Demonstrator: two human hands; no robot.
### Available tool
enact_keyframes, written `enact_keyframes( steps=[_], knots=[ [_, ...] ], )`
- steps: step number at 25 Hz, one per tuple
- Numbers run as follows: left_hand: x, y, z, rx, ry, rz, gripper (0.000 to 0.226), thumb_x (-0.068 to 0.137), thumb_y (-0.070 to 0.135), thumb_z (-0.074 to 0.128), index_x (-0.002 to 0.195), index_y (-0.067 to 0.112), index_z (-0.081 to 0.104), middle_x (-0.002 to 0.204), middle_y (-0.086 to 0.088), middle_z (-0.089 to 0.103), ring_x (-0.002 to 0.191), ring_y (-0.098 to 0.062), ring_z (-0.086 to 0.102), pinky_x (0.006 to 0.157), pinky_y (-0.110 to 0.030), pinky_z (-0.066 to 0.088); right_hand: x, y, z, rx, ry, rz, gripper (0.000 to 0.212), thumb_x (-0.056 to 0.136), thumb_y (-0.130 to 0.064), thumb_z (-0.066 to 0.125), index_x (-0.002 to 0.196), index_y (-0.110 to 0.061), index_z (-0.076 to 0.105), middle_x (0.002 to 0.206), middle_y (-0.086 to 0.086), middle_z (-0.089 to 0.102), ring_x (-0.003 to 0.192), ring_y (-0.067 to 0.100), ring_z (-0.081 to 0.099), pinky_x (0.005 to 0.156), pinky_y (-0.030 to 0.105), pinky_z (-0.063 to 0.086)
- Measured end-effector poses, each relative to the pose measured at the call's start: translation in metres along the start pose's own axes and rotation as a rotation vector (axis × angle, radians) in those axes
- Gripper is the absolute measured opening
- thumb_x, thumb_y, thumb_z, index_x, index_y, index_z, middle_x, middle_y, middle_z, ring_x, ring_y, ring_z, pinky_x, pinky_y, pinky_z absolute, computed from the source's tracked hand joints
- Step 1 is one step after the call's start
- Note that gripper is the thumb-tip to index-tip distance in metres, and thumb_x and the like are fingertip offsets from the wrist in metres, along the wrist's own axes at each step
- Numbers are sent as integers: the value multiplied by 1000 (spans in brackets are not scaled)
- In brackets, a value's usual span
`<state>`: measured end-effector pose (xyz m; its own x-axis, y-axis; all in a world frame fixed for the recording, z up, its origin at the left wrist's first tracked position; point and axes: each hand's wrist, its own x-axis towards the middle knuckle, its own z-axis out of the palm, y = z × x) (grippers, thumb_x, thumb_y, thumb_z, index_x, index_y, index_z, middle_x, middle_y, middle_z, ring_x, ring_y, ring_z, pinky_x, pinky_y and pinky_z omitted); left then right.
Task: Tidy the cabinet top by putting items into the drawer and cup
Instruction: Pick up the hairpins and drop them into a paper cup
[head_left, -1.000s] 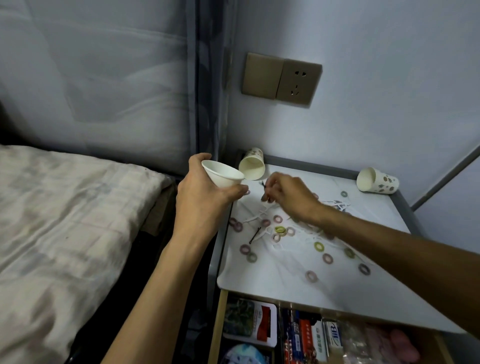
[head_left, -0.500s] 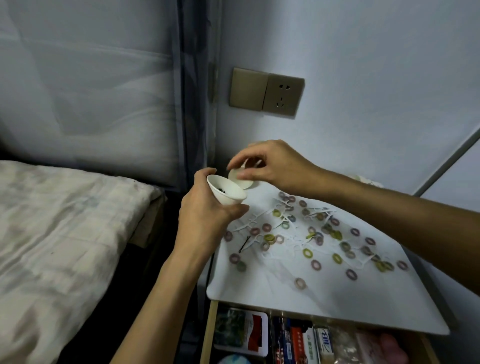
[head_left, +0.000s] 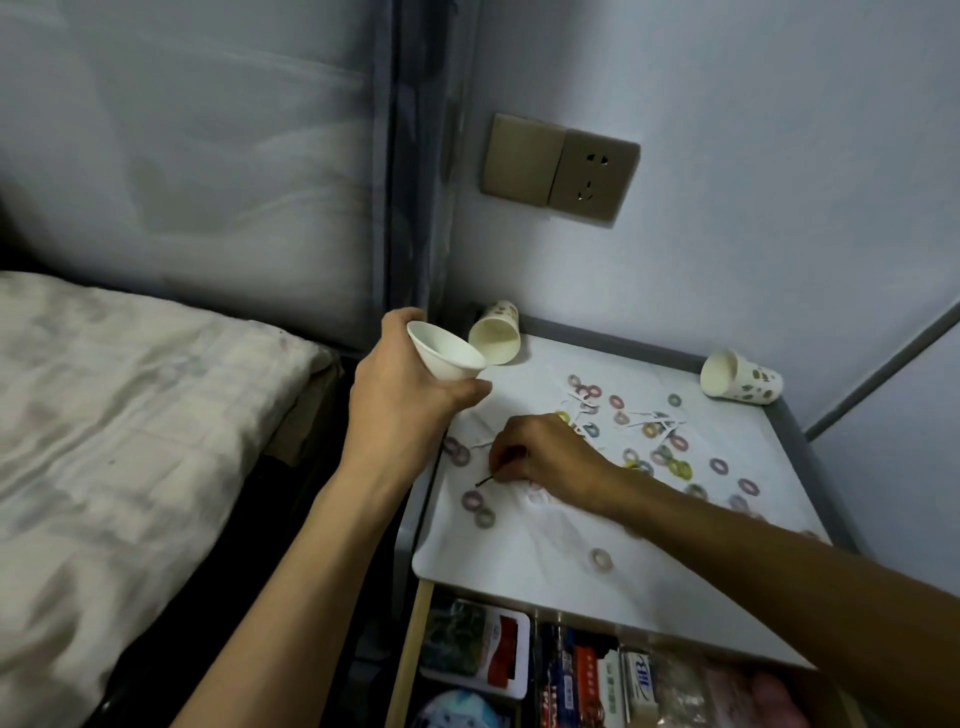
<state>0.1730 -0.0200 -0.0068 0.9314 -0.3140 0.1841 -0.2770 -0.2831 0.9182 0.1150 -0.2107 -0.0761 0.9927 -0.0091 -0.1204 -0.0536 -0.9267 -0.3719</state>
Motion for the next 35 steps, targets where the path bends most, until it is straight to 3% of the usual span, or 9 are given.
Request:
enact_keyframes(
  steps=[4,8,12,17,23,27,30,32,35],
  knots=[
    [-1,2,3,8,-12,1,83,64,28,88,135,21,45,114,1,60,102,-17,56,82,-27,46,1,-4,0,-22,-29,33,5,80,-26,73,82,-23,70,81,-9,61,72,6,56,66,21,44],
    [-2,1,3,-4,-24,0,83,65,28,88,135,21,44,110,4,58,98,-14,54,78,-23,41,0,-4,-7,60,-32,102,5,77,-23,73,75,-24,69,57,-10,62,57,5,61,62,24,48],
    [-4,0,2,5,-32,4,83,66,29,88,136,22,44,110,5,57,97,-13,53,77,-23,41,1,-1,-11,87,-12,109,3,81,-21,69,79,-21,68,73,-6,68,70,6,61,67,28,49],
    [-3,-2,3,10,-39,8,83,66,28,88,136,21,43,110,5,56,97,-11,52,69,-16,40,0,1,-10,118,17,140,7,83,-16,67,80,-23,65,79,-3,70,76,12,64,71,31,50],
    [-1,-2,6,14,-38,2,84,65,31,89,135,23,43,109,7,57,94,-9,51,62,-6,37,-4,5,-6,157,100,127,14,82,-13,75,93,-19,78,85,-6,75,77,5,67,70,8,44],
    [-2,-2,8,4,-39,14,84,65,33,89,135,24,43,110,7,59,97,-11,54,68,-12,41,-7,5,-14,359,250,147,13,82,-6,74,90,-15,78,86,-5,76,77,3,70,76,20,55],
    [-4,-1,10,7,-52,22,84,65,32,89,135,24,43,114,3,62,102,-14,58,78,-24,46,-9,-6,-50,384,439,102,11,86,-7,70,93,-13,76,83,-6,72,71,-6,63,68,9,47],
    [-6,0,12,19,-67,25,86,63,30,89,136,24,43,115,2,63,104,-17,60,81,-28,49,-12,-19,-79,376,513,20,9,86,-8,70,92,-11,75,83,-4,71,70,-3,61,67,10,47],
    [-12,6,18,18,-116,27,84,62,26,89,134,26,44,104,12,63,93,-9,60,70,-18,46,-21,-41,-97,153,450,-191,8,83,-8,73,89,-11,76,86,-5,69,77,0,60,71,10,44]
  ],
)
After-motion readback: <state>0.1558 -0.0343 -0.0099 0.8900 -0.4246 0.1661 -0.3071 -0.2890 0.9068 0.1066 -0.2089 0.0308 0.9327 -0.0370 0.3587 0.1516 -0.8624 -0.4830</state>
